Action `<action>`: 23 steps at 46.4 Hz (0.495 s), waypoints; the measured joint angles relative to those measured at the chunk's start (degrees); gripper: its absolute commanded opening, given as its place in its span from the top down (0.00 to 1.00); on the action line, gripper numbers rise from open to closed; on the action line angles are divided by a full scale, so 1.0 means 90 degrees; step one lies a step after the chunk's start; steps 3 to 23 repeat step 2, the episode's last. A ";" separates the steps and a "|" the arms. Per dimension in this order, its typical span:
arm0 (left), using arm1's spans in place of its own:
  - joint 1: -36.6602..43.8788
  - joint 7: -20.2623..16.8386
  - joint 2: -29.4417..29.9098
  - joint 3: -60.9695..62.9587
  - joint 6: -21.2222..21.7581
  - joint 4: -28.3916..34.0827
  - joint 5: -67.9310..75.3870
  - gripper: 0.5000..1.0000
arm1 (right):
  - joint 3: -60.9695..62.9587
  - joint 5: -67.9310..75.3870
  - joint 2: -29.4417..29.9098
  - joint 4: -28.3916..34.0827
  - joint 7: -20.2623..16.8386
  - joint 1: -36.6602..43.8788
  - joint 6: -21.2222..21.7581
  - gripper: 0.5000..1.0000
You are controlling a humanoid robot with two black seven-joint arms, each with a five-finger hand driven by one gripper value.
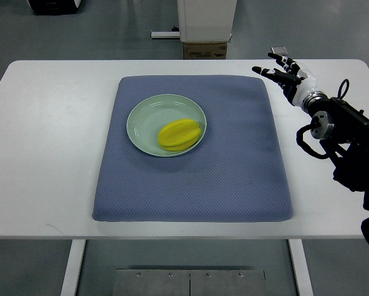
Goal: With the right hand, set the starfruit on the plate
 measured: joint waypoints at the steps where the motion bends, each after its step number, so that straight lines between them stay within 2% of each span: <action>1: 0.0000 0.0000 0.0000 0.0001 0.0000 0.0000 0.0000 0.00 | 0.0000 0.0004 0.0000 -0.0001 0.0000 -0.0023 0.0000 0.00; 23: 0.0000 0.0000 0.0000 0.0000 0.0000 0.0000 0.0000 0.00 | 0.0000 0.0005 0.0000 -0.0002 0.0000 -0.0043 0.0000 0.00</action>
